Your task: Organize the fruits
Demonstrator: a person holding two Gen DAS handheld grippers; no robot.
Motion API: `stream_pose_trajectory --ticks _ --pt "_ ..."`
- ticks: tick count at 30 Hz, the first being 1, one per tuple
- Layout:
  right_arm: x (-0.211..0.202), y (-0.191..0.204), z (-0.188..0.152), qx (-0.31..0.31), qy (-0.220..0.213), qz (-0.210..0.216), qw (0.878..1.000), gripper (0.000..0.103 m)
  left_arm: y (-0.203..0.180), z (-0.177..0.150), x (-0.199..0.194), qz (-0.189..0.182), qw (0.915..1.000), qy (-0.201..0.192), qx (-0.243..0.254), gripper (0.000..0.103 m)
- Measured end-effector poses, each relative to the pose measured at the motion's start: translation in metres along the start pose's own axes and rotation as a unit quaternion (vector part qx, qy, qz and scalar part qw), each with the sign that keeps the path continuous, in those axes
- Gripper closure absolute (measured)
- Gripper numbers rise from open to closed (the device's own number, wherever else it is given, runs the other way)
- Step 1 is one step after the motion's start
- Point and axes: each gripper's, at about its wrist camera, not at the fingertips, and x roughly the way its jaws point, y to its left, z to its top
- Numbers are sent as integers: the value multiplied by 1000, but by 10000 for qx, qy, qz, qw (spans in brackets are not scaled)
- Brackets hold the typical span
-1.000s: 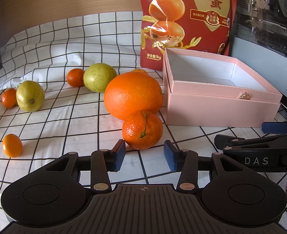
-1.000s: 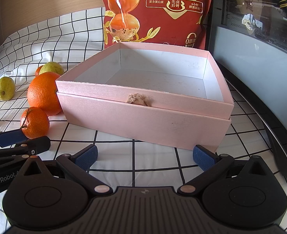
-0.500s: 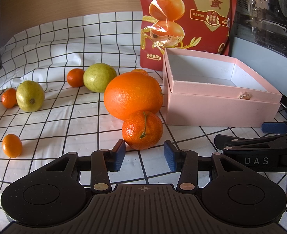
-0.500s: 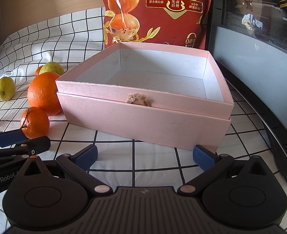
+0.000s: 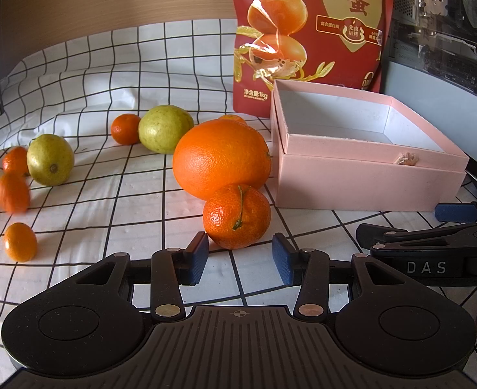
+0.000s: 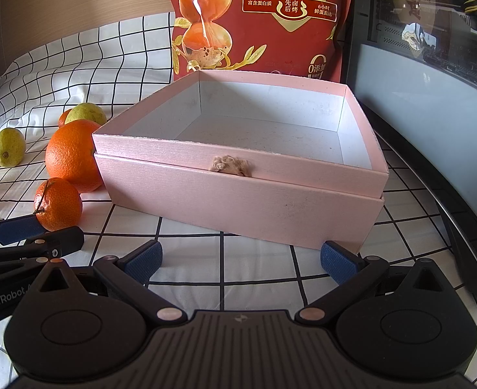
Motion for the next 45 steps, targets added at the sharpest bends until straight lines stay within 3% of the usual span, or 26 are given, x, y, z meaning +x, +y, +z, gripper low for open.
stream_pose_trajectory --ticks 12,21,26,29,30,33,35,38,45 --pt "-1 0 0 -24 11 22 10000 0 -1 1 1 4 10000 0 63 54" --pt "-2 -6 13 -343 602 363 9969 0 11 0 -12 -365 9989 255 131 55" --pt "-2 -1 16 -279 785 248 9962 0 44 8 -36 -663 9964 361 -383 55" --pt "-6 11 21 -454 1018 561 9922 5 70 11 -51 -384 9973 333 -539 55" --pt "-11 19 21 -554 959 761 9909 10 80 13 -54 -240 9973 347 -602 55" --pt "-23 50 20 -872 531 1174 9878 10 110 15 -59 180 9955 420 -834 56" --pt "-23 72 22 -1043 318 1235 9863 10 130 15 -59 420 9927 433 -1044 56" --pt "-11 99 34 -1020 356 1309 9855 12 154 18 -56 733 9880 565 -1240 56" --pt "-15 139 43 -1629 81 1622 9732 12 168 23 -34 782 9879 726 -1129 56"
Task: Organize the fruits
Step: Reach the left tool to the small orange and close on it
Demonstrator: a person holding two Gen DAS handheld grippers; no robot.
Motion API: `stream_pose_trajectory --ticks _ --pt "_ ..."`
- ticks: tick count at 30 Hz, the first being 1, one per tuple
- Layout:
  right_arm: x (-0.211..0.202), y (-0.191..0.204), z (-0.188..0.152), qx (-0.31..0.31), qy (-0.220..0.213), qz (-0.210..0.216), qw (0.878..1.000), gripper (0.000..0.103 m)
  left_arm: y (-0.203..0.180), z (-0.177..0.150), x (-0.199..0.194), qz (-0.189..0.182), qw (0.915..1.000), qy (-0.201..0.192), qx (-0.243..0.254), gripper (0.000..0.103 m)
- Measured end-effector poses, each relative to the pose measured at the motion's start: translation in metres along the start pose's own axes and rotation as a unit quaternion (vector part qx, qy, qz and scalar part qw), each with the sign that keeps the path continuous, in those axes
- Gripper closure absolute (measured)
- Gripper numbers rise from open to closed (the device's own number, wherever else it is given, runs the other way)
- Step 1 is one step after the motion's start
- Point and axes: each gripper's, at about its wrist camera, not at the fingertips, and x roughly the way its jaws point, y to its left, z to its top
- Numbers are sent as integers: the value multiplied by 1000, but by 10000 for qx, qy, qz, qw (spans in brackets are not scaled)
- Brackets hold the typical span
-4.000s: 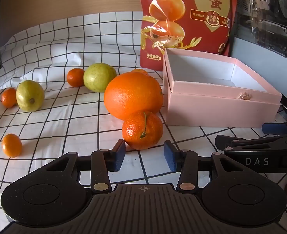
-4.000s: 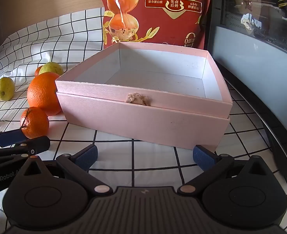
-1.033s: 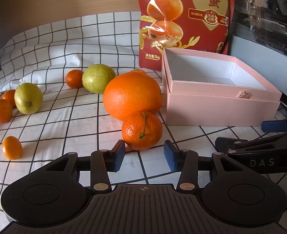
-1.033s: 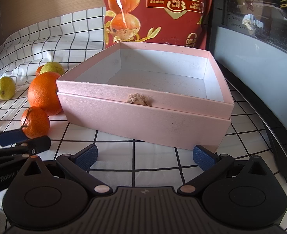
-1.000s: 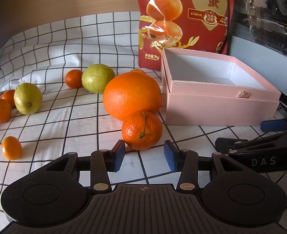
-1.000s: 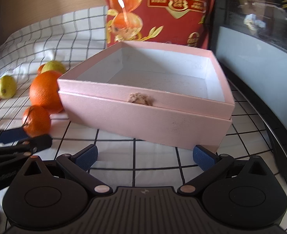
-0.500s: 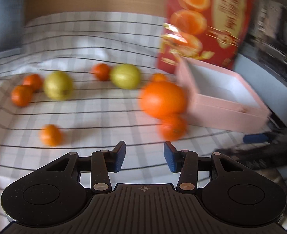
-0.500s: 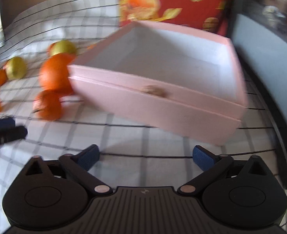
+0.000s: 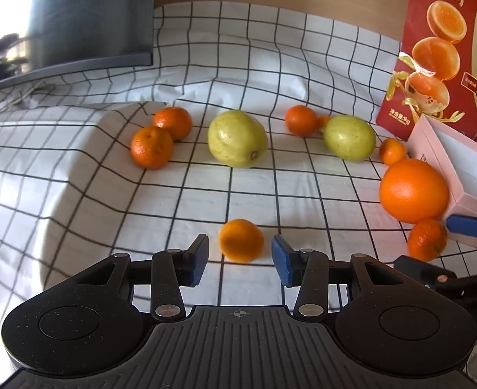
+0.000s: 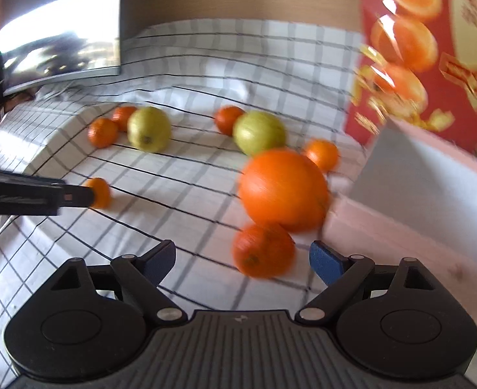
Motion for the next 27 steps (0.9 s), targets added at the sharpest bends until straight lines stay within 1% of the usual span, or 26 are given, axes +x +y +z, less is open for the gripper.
stream_pose_trajectory --ticks 2,5,7,8,9,10,14,16,20,24,27 --pt "5 4 4 -96 39 -15 9999 12 -2 3 9 -82 9999 67 41 56" --pt "6 5 5 -19 104 -81 9999 12 -6 3 18 -67 9997 92 199 55" --pt "4 3 3 69 118 -116 9998 12 -4 2 27 -107 9996 202 189 55" --pt "3 1 1 117 133 -145 9997 12 -3 1 27 -119 9996 121 209 57" --pt "4 -1 0 151 157 -176 9996 12 -2 0 26 -121 9997 69 210 63" --pt "4 -2 -1 171 179 -205 9995 12 -1 0 24 -137 9997 25 187 65" --pt "11 -10 -3 311 313 -360 9984 12 9 -5 13 -216 9996 -16 -190 65" --pt "10 -11 -4 328 304 -336 9984 12 12 -9 7 -328 9988 44 -359 65" --pt "9 -9 -4 223 307 -237 9990 12 5 -19 -3 -504 9978 153 -414 65" --pt "14 -9 -4 322 405 -113 9986 12 -6 -26 -15 -678 9966 149 -433 65" --pt "10 -8 -4 241 290 -3 9993 12 -15 -28 -21 -761 9962 176 -373 65"
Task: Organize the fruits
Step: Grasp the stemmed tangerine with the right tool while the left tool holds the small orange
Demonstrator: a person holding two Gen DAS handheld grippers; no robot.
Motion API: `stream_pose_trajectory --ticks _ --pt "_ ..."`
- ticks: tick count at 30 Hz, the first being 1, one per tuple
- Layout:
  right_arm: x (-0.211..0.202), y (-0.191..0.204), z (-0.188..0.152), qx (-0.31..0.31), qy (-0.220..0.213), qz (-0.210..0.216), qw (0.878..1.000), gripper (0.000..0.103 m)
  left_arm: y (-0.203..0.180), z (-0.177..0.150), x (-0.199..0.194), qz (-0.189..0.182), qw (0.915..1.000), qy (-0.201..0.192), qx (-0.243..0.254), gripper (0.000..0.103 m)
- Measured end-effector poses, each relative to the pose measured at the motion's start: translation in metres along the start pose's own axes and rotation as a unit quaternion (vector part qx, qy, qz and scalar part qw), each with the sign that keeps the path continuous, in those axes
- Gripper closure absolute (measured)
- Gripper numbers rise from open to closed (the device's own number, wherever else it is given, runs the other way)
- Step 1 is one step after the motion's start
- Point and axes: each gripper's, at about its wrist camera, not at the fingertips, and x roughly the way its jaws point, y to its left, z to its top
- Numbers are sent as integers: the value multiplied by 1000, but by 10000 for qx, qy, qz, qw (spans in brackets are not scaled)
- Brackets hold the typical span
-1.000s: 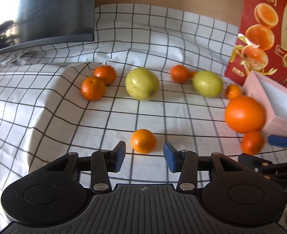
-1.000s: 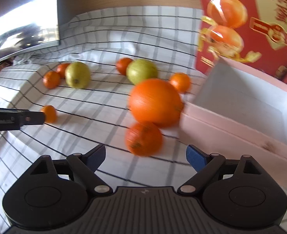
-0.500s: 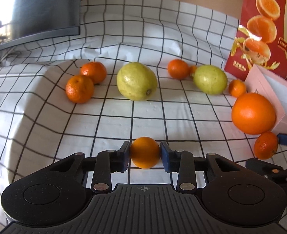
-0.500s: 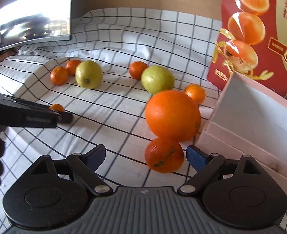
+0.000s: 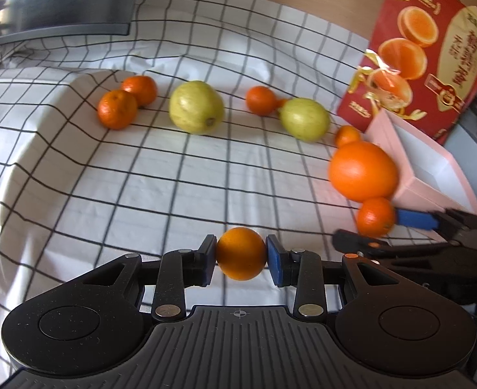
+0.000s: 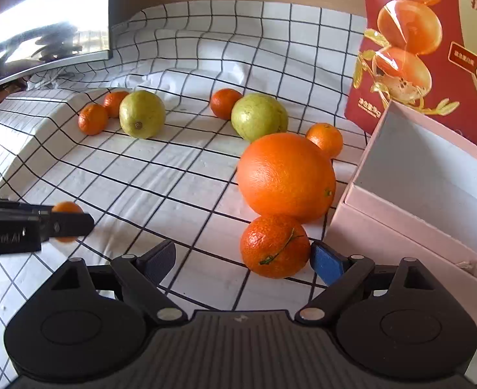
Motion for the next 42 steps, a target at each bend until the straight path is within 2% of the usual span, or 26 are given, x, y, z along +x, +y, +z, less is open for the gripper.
stream_pose_trajectory --ticks 2,6,13,18,22,24,26,29,32,35,38,42 --pt "-4 -4 1 -71 -57 43 9999 12 -5 -1 -3 -53 10000 14 34 65" --pt "-22 -29 -4 -77 -297 -313 9990 13 -15 -1 -6 -137 9998 0 156 65" --pt "-51 -98 -31 787 -149 -526 9954 14 -43 1 7 -328 9986 113 388 65" --pt "-67 -143 -45 1348 -282 -1364 9810 14 -67 1 15 -560 9963 161 630 65" --pt "-77 -165 -43 1479 -366 -1493 9770 14 -76 -3 18 -608 9957 190 674 65" --pt "-83 -163 -40 1344 -354 -1335 9813 14 -75 -4 15 -577 9962 156 638 65" --pt "-87 -151 -38 1129 -329 -935 9887 14 -70 -3 12 -506 9971 123 553 65" --pt "-82 -117 -32 686 -251 -325 9968 14 -59 -2 7 -360 9987 46 368 65" --pt "-65 -77 -26 154 -217 4 9996 14 -45 -2 -1 -223 9996 -24 191 65" --pt "-44 -42 -20 -185 -176 34 9997 18 -31 -4 -11 -100 9999 -54 31 65" --pt "-22 -21 -11 -309 -160 -63 9994 27 -18 -6 -19 -14 9999 -66 -81 65" --pt "1 -6 -6 -512 -201 -476 9973 28 -3 -8 -22 73 9997 -20 -217 65"
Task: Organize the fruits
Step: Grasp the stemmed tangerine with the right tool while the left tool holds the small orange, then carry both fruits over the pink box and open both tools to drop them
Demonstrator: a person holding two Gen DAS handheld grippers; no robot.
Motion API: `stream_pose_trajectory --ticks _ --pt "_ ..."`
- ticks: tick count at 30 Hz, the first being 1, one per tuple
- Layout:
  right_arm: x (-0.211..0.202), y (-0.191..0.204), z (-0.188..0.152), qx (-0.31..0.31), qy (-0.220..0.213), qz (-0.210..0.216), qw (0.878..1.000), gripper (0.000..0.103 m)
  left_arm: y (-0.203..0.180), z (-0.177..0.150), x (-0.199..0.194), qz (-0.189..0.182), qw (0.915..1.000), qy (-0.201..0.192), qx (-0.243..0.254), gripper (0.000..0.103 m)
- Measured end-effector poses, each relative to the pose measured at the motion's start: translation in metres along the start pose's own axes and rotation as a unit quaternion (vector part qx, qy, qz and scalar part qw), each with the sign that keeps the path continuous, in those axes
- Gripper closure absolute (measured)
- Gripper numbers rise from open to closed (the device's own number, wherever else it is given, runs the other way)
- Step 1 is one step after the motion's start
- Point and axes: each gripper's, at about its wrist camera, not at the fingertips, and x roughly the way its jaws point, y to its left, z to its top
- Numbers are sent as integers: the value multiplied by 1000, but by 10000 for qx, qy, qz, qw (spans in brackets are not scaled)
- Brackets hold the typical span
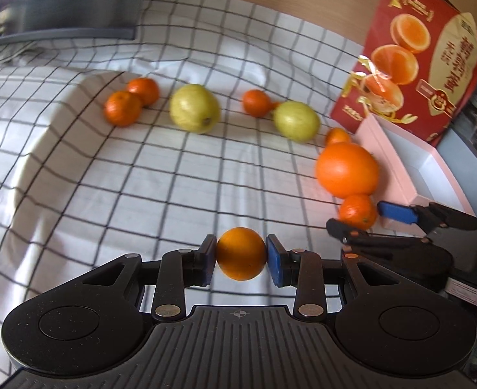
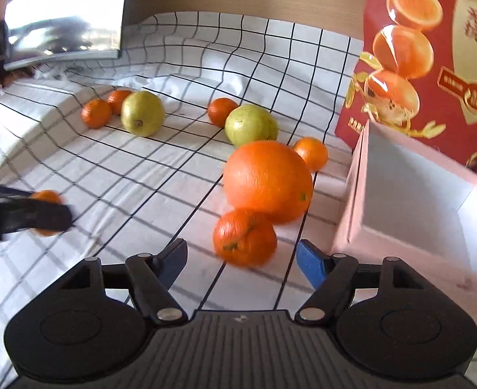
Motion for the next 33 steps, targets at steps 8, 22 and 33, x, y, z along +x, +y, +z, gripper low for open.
stream_pose_trajectory --ticks 8,22,33 --pt "11 7 3 -72 73 -85 9999 36 15 -1 4 19 9998 73 -166 65" --pt "-29 -9 -2 245 119 522 9983 60 -14 -5 15 -403 9987 283 140 65" --pt "-78 -61 -49 838 276 -5 9961 60 -87 -18 28 -1222 9848 719 999 65"
